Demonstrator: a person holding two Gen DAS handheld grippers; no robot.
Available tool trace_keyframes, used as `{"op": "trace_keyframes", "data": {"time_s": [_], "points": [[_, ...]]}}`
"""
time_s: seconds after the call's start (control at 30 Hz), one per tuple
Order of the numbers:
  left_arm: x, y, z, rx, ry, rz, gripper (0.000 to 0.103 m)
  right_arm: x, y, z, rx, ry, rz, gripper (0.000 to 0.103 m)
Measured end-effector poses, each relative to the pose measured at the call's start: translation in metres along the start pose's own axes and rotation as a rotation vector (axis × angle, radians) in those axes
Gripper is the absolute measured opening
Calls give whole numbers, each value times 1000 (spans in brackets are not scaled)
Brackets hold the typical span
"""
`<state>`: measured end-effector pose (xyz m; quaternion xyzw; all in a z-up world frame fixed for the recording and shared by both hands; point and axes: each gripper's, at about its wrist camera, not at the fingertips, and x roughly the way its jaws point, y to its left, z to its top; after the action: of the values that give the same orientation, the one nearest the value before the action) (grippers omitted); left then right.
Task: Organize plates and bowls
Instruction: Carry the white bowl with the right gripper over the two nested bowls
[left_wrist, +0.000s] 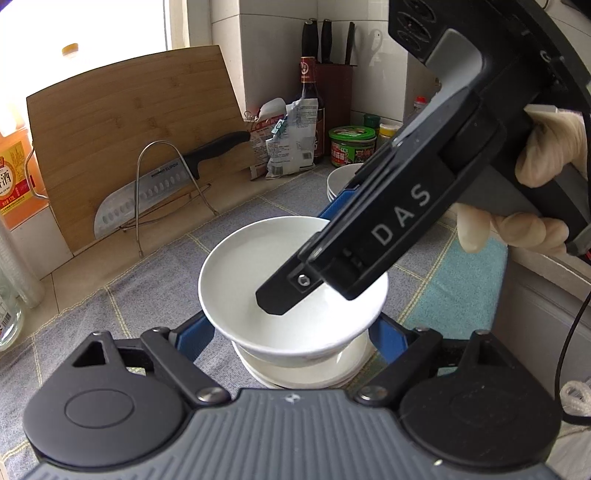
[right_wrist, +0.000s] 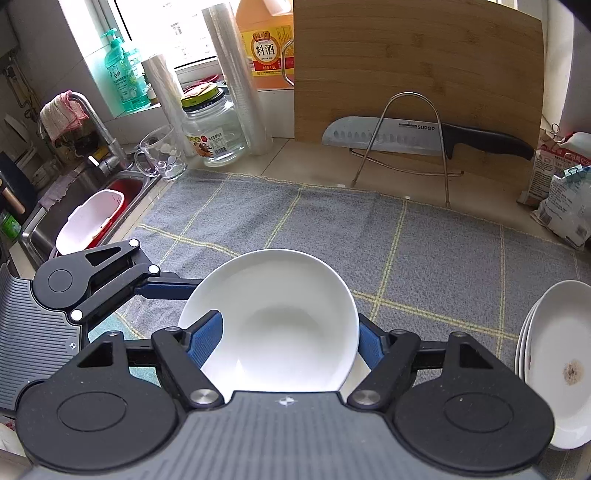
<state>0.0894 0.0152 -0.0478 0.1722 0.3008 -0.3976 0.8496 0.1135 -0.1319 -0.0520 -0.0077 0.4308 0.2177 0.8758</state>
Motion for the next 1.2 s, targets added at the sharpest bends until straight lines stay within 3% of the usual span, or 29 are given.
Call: {"op": "trace_keyframes", "data": {"time_s": [1.2], "points": [[20,-1,-8,-17,61,-23,90,20,-11,-13,16,43,6,83]]}}
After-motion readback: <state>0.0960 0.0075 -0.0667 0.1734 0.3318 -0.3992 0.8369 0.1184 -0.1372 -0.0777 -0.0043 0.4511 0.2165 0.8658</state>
